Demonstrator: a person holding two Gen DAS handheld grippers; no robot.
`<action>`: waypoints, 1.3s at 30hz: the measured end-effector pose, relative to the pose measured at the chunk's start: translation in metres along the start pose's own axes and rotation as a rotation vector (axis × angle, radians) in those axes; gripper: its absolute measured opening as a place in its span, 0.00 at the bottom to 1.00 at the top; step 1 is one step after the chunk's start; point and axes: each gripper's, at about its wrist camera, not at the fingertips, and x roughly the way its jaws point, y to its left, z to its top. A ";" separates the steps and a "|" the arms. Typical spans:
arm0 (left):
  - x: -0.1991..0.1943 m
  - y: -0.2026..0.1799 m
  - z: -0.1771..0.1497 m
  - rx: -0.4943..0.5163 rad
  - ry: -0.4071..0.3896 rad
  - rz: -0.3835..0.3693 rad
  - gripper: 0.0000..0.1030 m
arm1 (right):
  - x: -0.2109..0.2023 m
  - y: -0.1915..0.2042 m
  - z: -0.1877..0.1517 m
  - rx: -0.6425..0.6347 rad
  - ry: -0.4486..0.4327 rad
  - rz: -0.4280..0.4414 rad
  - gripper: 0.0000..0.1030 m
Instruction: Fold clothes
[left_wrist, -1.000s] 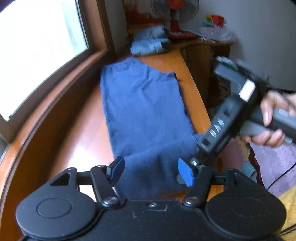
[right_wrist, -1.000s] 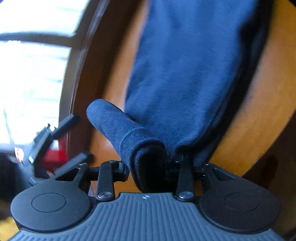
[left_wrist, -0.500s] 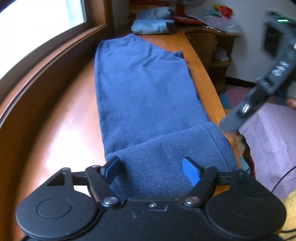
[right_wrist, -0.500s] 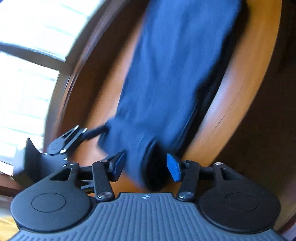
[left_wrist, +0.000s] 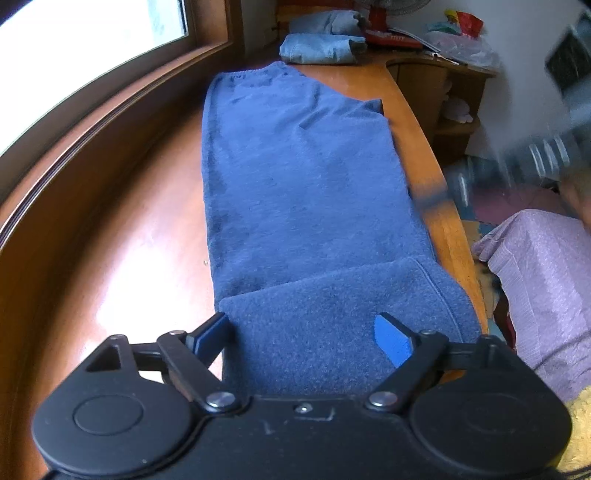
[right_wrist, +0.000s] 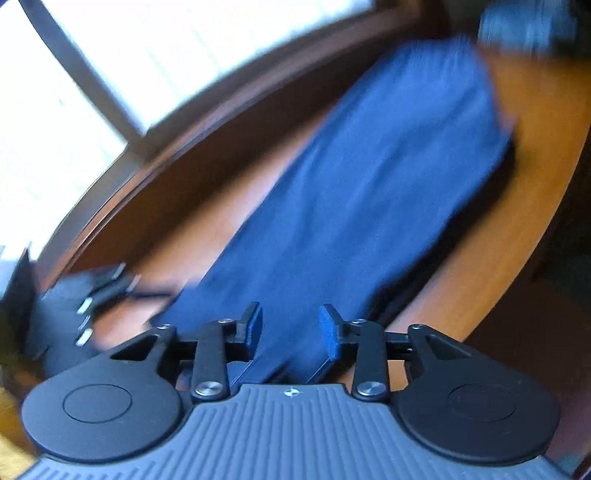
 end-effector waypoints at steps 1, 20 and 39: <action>0.001 0.001 0.000 -0.015 0.005 -0.002 0.83 | 0.002 -0.008 0.015 -0.024 -0.036 -0.051 0.42; 0.018 -0.011 0.009 -0.195 0.071 -0.027 0.95 | 0.117 -0.102 0.101 -0.296 -0.018 -0.309 0.58; -0.048 -0.001 -0.040 -0.229 -0.065 0.139 0.93 | -0.025 0.011 -0.066 -0.317 -0.188 -0.324 0.74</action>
